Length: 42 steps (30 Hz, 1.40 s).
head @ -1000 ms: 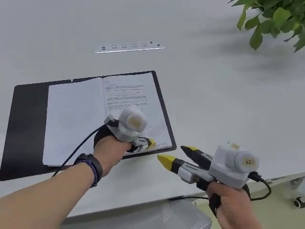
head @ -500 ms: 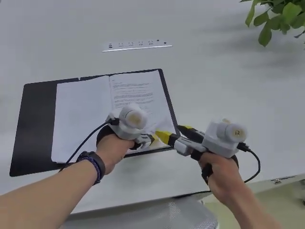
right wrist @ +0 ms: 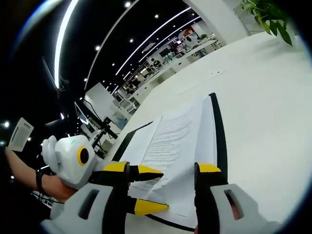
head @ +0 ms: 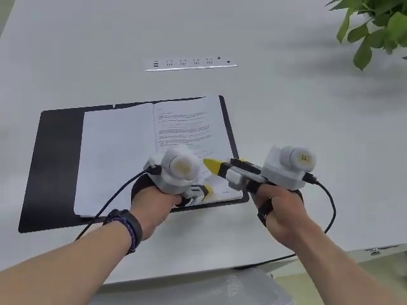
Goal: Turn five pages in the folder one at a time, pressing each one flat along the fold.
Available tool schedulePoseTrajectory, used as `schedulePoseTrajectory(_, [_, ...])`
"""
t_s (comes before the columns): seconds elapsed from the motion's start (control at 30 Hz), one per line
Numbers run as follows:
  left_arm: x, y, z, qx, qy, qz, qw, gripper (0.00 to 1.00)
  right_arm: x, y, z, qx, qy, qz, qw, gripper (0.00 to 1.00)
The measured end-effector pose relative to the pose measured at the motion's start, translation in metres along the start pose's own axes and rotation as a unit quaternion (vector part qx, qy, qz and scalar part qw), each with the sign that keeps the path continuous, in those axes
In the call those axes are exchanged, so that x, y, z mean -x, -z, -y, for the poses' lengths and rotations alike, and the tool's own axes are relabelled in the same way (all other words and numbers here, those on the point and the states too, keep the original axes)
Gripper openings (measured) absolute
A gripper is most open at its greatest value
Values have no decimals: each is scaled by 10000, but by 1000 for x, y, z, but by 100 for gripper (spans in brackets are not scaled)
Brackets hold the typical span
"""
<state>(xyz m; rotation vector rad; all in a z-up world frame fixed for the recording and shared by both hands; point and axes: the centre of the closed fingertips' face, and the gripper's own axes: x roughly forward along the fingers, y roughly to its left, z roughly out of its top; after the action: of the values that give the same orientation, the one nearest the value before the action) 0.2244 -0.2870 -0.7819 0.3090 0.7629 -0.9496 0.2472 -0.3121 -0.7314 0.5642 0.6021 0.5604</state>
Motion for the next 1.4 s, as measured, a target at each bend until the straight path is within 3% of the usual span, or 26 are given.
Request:
schedulePoseTrajectory(0.03, [1, 0, 0, 39, 24, -13, 10000, 41, 1, 0, 0, 0, 9, 20, 10000, 51])
schedulePoseTrajectory(0.13, [4, -1, 10, 519, 303, -13, 9982, 49, 5, -2, 2, -48, 25, 67, 10000, 49])
schedulePoseTrajectory(0.2, [8, -1, 12, 523, 350, -12, 9980, 52, 8, -4, 3, -139, 18, 132, 9998, 46])
schedulePoseTrajectory(0.3, [15, -2, 15, 583, 357, 33, 9977, 54, 12, -2, 4, -367, -36, 177, 9992, 32])
schedulePoseTrajectory(0.53, [37, -14, 16, 759, 222, 342, 9963, 57, 15, 14, -6, -233, -93, -51, 9997, 19])
schedulePoseTrajectory(0.67, [52, -15, 9, 781, 58, 450, 9959, 58, 13, 17, -11, -467, -102, -41, 9988, 8])
schedulePoseTrajectory(0.8, [69, -14, -6, 774, -156, 561, 9953, 60, 11, 21, -24, -351, -159, -54, 9992, 1])
schedulePoseTrajectory(0.9, [87, -14, -19, 853, -359, 662, 9935, 60, 9, 22, -28, -392, -169, -44, 9991, 0])
schedulePoseTrajectory(1.07, [113, -8, -27, 865, -555, 747, 9919, 60, 7, 21, -38, -559, -163, 128, 9982, 0])
schedulePoseTrajectory(1.27, [131, 6, -37, 901, -715, 722, 9907, 63, -1, 26, -51, -526, -195, 100, 9984, 0])
schedulePoseTrajectory(1.4, [143, 8, -45, 976, -839, 791, 9885, 63, -5, 25, -62, -497, -251, 129, 9984, 0])
